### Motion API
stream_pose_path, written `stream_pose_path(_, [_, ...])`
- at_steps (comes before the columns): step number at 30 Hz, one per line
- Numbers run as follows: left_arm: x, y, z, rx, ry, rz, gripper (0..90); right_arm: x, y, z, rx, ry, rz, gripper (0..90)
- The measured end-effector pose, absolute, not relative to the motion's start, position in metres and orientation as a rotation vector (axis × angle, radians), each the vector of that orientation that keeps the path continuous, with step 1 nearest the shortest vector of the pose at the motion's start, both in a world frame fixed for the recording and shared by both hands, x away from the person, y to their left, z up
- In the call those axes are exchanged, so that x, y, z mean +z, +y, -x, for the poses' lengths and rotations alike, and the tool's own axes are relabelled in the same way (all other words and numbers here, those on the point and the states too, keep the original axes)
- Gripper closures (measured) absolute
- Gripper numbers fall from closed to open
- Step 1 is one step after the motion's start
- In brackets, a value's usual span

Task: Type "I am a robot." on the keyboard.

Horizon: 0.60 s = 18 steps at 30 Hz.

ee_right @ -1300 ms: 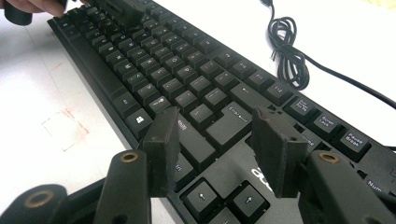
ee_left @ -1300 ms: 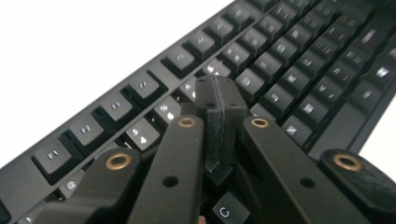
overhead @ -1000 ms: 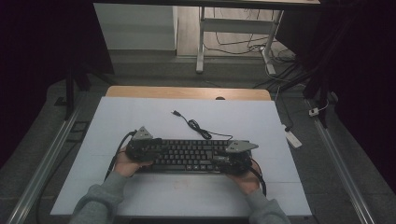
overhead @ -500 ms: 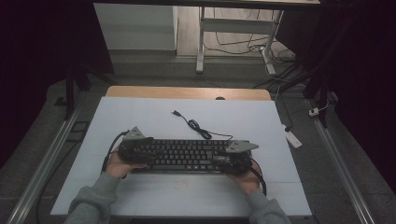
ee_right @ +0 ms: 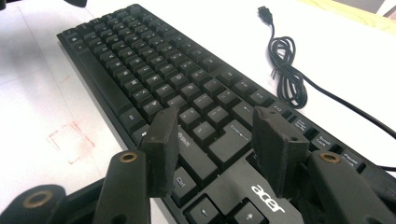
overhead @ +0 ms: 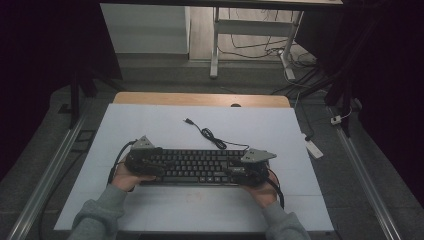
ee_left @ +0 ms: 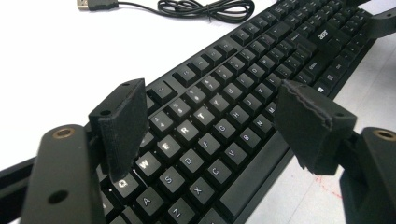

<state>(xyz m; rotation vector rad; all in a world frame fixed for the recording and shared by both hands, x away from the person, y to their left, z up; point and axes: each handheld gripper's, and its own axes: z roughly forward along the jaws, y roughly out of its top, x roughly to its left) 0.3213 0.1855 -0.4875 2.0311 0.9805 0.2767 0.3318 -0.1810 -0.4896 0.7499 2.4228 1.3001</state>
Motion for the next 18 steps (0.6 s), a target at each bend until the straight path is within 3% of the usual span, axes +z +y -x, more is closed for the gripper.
stream_pose_path(9, [-0.489, 0.186, -0.323, 0.27, 0.99, -2.034, 25.7, -0.486, -0.168, -0.332, 1.33, 2.441, -0.729, 55.9])
stream_pose_path(18, [-0.49, 0.184, -0.323, 0.268, 0.988, -2.039, 25.4, -0.484, -0.146, -0.336, 1.311, 2.52, -0.712, 80.7])
